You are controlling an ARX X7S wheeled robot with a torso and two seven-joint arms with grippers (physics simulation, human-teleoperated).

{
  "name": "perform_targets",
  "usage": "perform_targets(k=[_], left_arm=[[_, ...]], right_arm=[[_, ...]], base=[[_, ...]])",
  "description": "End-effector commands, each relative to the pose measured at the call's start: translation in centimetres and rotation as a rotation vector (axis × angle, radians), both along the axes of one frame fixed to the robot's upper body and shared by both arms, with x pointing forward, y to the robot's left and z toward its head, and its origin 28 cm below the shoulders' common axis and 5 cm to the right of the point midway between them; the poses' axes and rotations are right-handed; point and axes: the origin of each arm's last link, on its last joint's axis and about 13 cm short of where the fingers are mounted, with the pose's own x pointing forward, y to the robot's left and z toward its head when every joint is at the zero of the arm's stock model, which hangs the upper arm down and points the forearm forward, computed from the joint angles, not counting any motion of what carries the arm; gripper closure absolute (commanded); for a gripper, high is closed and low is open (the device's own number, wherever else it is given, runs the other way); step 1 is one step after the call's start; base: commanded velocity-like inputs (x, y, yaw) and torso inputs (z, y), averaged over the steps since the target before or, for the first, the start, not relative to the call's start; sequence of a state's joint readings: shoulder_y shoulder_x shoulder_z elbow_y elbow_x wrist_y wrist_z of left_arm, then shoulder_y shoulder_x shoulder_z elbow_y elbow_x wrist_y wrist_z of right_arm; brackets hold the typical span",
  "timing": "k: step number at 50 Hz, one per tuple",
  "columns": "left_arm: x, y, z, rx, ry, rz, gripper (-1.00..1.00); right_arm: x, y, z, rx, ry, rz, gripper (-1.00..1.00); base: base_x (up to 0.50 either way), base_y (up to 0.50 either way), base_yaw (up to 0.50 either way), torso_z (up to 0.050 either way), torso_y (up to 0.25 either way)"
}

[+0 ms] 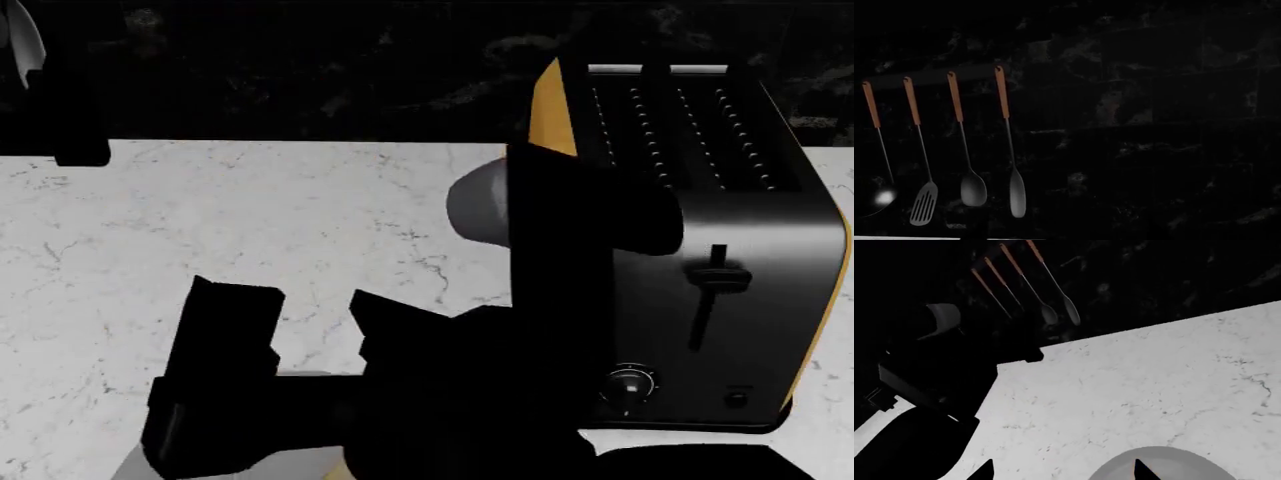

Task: Place the toasted item on a plate.

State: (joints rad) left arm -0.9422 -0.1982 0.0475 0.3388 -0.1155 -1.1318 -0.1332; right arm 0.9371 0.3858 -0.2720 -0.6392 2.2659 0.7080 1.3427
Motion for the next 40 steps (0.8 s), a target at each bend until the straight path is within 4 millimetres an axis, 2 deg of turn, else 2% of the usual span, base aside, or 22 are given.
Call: perform_targets(k=[1, 7, 12, 24, 31, 40], left_arm=[[0.1, 0.0, 0.0, -0.011, -0.005, -0.001, -1.00], [0.1, 0.0, 0.0, -0.010, -0.005, -0.001, -1.00], [0.0, 0.0, 0.1, -0.010, -0.008, -0.004, -1.00], [-0.1, -0.1, 0.3, -0.003, -0.011, -0.003, -1.00], [-0.2, 0.0, 0.6, 0.001, -0.018, 0.004, -1.00], [-0.1, 1.1, 0.9, -0.001, -0.029, 0.060, -1.00]], right_arm=[[-0.4, 0.5, 2.6, -0.085, -0.095, -0.005, -1.00], [-1.0, 0.5, 3.3, -0.093, -0.130, -0.011, -1.00], [-2.2, 0.5, 3.9, -0.085, -0.165, -0.027, -1.00], [-5.2, -1.1, 6.9, -0.039, -0.309, -0.154, -1.00], [-6.1, -1.7, 7.4, -0.037, -0.337, -0.206, -1.00], [-7.5, -3.2, 8.3, -0.045, -0.372, -0.318, -1.00]], base=[[0.00, 0.00, 0.00, 0.000, 0.000], [0.00, 0.00, 0.00, 0.000, 0.000], [0.00, 0.00, 0.00, 0.000, 0.000], [0.00, 0.00, 0.00, 0.000, 0.000], [0.00, 0.00, 0.00, 0.000, 0.000], [0.00, 0.00, 0.00, 0.000, 0.000]])
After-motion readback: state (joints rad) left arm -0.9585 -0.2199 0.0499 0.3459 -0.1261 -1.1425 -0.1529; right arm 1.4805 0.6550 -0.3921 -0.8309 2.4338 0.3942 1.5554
